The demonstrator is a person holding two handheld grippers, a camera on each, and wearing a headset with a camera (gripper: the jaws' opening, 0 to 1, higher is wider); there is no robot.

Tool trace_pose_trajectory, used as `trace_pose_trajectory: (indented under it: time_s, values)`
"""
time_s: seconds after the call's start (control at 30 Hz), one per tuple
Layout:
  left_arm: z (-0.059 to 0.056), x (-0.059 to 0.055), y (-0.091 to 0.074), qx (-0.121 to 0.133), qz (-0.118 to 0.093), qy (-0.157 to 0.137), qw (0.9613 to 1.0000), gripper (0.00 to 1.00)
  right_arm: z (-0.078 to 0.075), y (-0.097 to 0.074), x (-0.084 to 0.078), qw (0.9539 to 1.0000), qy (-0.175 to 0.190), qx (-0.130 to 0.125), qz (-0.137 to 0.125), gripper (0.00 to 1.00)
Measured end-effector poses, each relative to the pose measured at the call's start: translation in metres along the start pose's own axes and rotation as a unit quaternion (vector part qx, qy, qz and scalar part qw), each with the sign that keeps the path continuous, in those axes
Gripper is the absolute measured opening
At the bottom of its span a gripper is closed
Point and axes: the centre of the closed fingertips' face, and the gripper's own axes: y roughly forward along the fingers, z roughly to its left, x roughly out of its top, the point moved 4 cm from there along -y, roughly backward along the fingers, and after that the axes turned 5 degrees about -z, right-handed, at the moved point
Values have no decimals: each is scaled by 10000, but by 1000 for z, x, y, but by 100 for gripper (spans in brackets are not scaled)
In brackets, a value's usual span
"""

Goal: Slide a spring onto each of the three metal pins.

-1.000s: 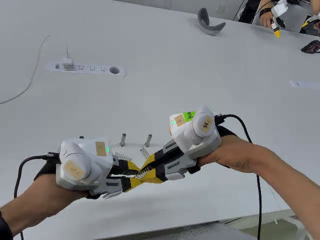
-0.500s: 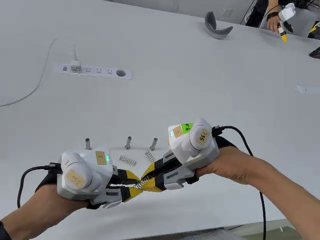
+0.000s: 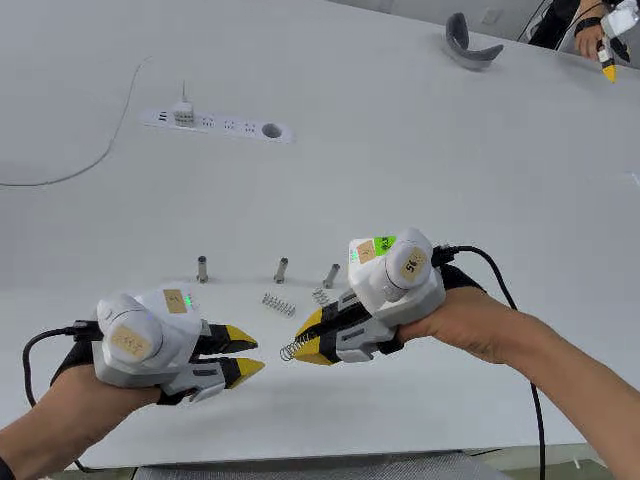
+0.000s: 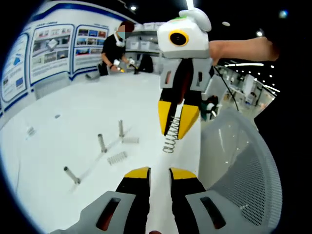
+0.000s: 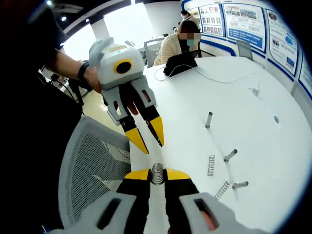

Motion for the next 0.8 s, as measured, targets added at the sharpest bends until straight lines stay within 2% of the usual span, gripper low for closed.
trace_pose_trajectory:
  time_s: [0.37,0.5,0.8]
  values:
    - [18,-12,-12,507,-29,-337,9981,20,-25,4,-5,9992,142,-361,120,12]
    - [23,-14,-14,630,-78,-494,9968,21,-28,6,-5,9990,121,-404,154,12]
    - [36,-19,-21,946,-79,-581,9938,25,-42,15,0,9987,151,-459,177,12]
